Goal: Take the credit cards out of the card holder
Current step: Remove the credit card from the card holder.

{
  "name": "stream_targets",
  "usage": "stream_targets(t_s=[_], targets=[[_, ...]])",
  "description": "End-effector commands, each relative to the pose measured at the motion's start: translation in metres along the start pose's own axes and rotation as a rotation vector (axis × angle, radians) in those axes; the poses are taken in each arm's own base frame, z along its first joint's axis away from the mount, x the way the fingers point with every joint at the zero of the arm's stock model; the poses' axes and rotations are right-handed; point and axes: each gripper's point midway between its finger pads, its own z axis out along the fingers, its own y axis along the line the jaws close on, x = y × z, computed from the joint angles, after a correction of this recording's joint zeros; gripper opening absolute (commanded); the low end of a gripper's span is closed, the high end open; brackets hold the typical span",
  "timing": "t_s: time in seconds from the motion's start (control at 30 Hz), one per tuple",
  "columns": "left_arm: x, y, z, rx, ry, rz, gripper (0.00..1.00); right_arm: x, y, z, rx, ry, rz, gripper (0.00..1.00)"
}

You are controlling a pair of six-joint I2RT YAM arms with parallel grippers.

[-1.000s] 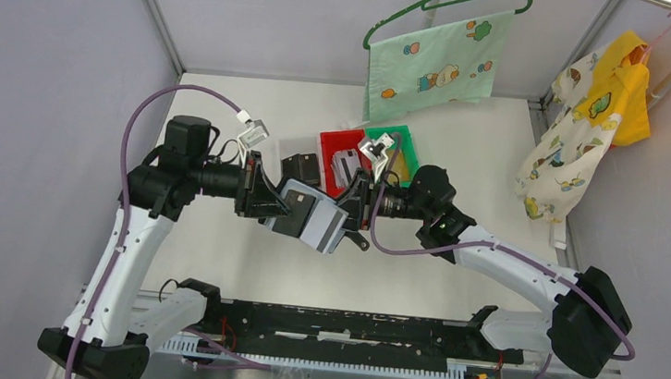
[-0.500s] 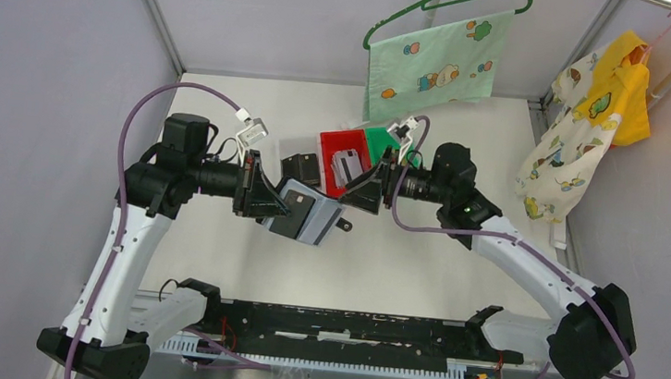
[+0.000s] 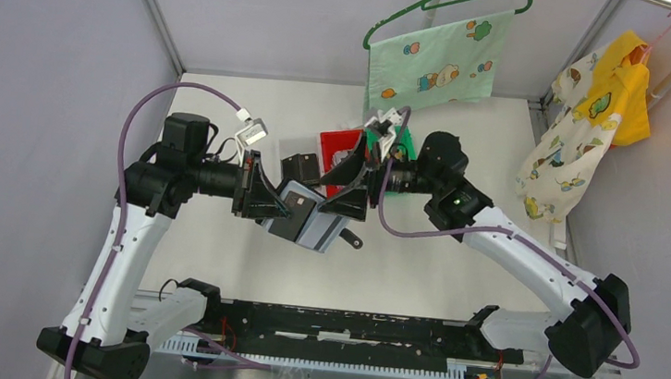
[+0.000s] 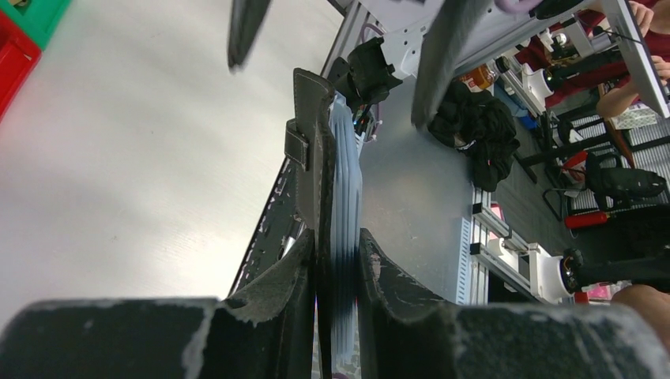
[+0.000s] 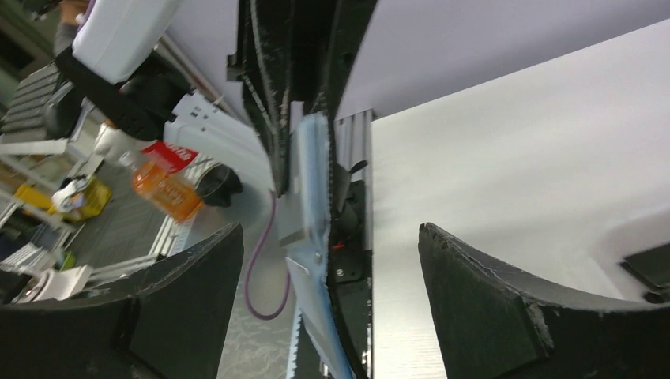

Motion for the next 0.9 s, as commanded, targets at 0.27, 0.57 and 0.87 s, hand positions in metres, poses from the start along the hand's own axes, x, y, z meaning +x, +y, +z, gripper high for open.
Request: stream_targets(t_s=[0.27, 0.57, 0.87], targets=[[-0.013, -0.021, -0.004, 0.076, -0.023, 0.06, 0.02, 0.005, 0.049, 0.026, -0.227, 0.011, -0.065, 0.72], [-0.01, -0.021, -0.003, 0.083, -0.02, 0.058, 0.05, 0.006, 0.053, 0.032, -0.26, -0.018, -0.016, 0.25], [-0.004, -0.025, -0.004, 0.104, -0.018, 0.06, 0.39, -0.002, 0.046, 0.03, -0.191, -0.084, 0.003, 0.0]])
